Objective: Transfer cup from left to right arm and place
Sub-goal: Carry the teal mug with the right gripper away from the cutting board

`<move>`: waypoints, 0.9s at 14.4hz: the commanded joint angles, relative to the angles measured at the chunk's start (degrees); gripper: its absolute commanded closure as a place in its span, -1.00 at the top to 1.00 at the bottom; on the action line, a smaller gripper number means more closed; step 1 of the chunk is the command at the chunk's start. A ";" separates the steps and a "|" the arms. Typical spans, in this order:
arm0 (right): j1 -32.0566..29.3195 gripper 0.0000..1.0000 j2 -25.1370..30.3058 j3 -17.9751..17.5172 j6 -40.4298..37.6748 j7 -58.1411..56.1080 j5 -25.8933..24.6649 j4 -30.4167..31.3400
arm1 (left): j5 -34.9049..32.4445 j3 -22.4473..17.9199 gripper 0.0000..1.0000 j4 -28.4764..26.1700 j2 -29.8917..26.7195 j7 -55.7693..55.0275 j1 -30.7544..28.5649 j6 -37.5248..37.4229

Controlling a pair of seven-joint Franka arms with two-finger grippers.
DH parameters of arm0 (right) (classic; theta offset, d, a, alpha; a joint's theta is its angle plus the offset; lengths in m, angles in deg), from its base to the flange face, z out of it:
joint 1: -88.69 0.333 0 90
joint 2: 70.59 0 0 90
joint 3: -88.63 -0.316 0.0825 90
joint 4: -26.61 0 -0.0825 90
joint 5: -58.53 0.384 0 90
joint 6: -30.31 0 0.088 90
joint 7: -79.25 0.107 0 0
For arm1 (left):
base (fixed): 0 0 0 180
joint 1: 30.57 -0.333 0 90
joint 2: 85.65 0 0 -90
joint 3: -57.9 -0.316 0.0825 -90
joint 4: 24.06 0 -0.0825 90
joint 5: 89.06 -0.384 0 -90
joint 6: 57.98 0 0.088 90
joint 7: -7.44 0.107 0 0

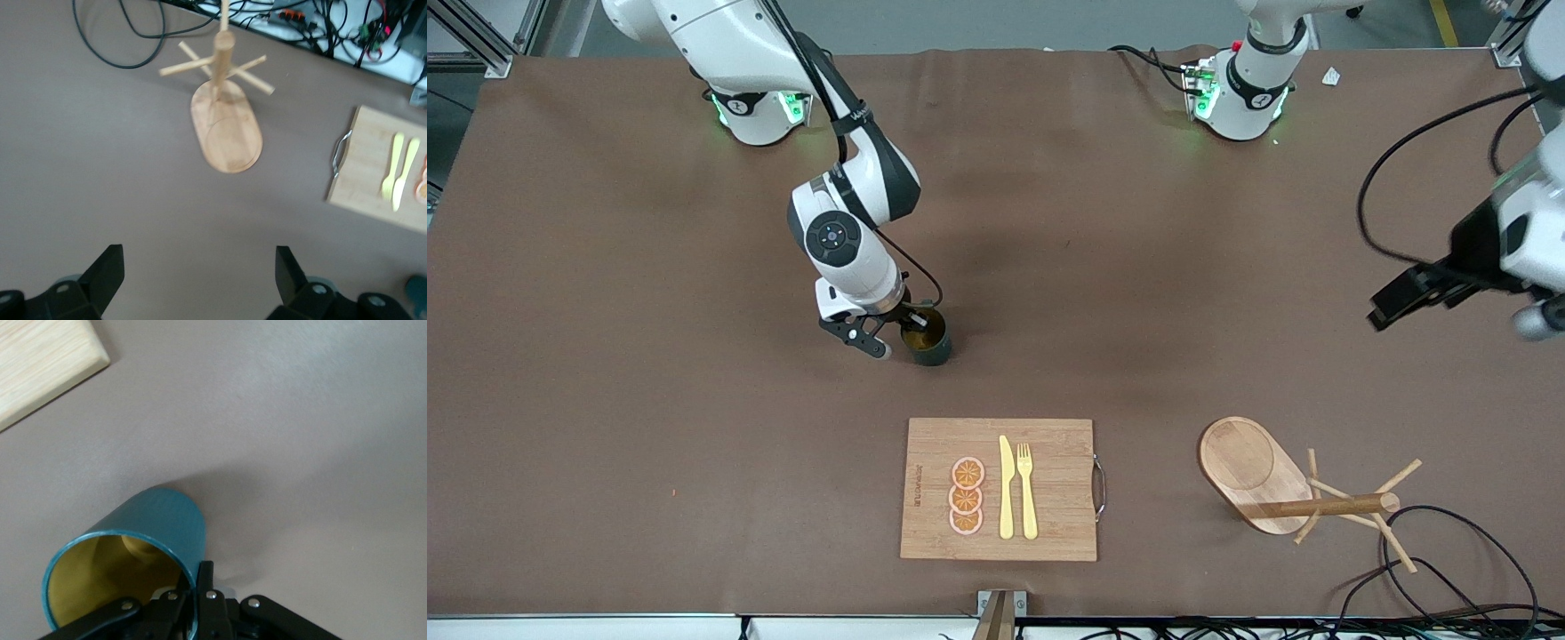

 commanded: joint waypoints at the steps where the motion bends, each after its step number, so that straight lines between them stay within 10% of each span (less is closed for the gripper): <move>1: -0.61 -0.99 0.85 0.59 -2.43 -11.10 0.64 -0.18 | 1.05 -2.65 1.00 -4.11 -6.59 6.39 0.26 -5.21; 13: -22.83 -0.99 11.31 0.77 -10.09 -84.39 -6.56 5.71 | 0.69 -3.36 1.00 -7.19 -10.73 15.29 3.78 -13.05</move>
